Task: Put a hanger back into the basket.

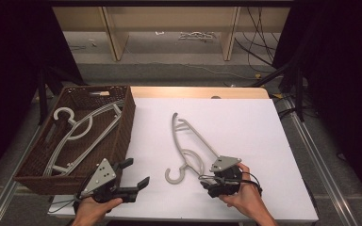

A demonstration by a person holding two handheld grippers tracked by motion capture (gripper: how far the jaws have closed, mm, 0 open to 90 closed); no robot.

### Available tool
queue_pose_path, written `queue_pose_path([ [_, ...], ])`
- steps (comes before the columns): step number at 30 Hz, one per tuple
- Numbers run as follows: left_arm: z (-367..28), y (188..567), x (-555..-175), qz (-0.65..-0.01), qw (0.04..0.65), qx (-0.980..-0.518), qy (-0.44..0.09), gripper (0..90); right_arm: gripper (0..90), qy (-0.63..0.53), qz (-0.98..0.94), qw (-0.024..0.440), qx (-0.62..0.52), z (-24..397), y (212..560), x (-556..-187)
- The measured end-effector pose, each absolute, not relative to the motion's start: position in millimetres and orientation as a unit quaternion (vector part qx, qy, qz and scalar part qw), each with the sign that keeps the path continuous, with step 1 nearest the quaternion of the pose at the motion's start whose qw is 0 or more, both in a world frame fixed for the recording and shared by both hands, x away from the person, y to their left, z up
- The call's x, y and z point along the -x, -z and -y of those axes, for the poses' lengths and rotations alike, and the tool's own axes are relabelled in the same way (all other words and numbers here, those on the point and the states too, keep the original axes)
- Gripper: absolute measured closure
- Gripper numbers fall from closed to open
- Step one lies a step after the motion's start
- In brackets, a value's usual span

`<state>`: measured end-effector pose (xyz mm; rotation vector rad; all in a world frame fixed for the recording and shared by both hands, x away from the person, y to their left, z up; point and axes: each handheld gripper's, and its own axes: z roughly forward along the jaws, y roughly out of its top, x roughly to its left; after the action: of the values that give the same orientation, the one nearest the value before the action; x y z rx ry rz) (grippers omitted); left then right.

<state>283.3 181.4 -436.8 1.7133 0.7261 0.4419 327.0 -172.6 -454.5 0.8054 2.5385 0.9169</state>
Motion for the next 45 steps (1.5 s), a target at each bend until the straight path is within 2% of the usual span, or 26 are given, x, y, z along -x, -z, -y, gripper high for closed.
queue_pose_path([
  [3,-181.6,436.7,-283.0,-0.311,0.576,-0.732,-0.190,16.1,32.7,-0.302,-0.900,0.142,-0.282,170.3,458.0,-332.4],
  [11,-181.9,436.7,-283.2,-0.309,0.575,-0.733,-0.191,16.1,50.5,-0.251,-0.922,0.093,-0.279,159.9,467.0,-348.4],
  [20,-181.7,436.5,-282.5,-0.307,0.567,-0.739,-0.195,16.3,63.8,-0.227,-0.931,0.078,-0.275,150.7,467.7,-358.2],
  [38,-177.4,440.3,-282.8,-0.296,0.554,-0.754,-0.190,17.2,68.1,-0.192,-0.936,0.065,-0.288,141.4,464.3,-364.3],
  [45,-177.9,440.2,-283.2,-0.289,0.550,-0.759,-0.192,17.5,76.2,-0.187,-0.934,0.067,-0.297,140.7,463.5,-366.0],
])
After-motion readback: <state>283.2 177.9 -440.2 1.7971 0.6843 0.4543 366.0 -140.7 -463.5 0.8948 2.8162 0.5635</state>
